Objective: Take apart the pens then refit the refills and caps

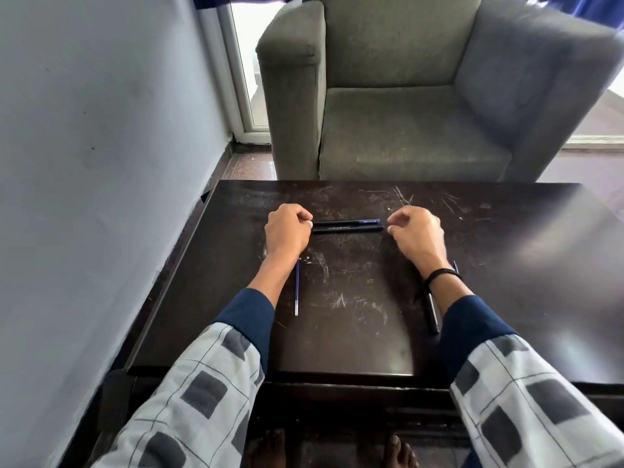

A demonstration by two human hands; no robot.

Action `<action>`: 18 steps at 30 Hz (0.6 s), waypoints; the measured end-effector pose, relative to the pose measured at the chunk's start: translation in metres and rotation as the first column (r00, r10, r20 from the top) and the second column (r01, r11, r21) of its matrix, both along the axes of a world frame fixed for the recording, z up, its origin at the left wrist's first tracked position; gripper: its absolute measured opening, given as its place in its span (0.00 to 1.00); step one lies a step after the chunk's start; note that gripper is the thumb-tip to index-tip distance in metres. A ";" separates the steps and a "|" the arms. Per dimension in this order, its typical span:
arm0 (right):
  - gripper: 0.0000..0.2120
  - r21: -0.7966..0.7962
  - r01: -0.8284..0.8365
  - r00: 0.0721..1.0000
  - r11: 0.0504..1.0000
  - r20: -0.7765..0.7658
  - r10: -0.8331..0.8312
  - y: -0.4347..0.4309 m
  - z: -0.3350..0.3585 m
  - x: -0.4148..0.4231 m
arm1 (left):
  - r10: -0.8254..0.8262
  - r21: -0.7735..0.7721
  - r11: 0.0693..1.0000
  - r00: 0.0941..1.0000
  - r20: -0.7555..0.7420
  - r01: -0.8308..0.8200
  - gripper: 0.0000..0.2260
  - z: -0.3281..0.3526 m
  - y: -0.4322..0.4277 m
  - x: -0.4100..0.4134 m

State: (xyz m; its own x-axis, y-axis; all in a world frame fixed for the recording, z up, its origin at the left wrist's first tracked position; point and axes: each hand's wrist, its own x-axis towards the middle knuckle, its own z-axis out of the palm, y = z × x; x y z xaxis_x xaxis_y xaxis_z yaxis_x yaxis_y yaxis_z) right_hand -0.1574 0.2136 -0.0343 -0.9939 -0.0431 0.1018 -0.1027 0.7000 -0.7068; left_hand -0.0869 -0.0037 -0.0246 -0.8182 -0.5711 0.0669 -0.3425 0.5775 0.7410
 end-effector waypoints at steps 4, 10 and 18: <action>0.04 -0.036 0.061 0.990 0.997 0.130 -0.056 0.034 0.022 0.001 | -0.013 -0.001 1.000 0.999 -0.033 0.013 0.06 0.015 0.003 0.014; 0.06 0.174 0.027 0.976 0.984 0.208 -0.064 0.062 0.036 0.035 | -0.094 0.023 0.995 0.994 -0.049 0.095 0.05 0.030 0.022 0.048; 0.10 0.354 -0.044 0.969 0.934 0.243 -0.047 0.044 0.022 0.073 | -0.163 0.120 0.978 0.984 -0.075 0.171 0.04 0.030 0.037 0.101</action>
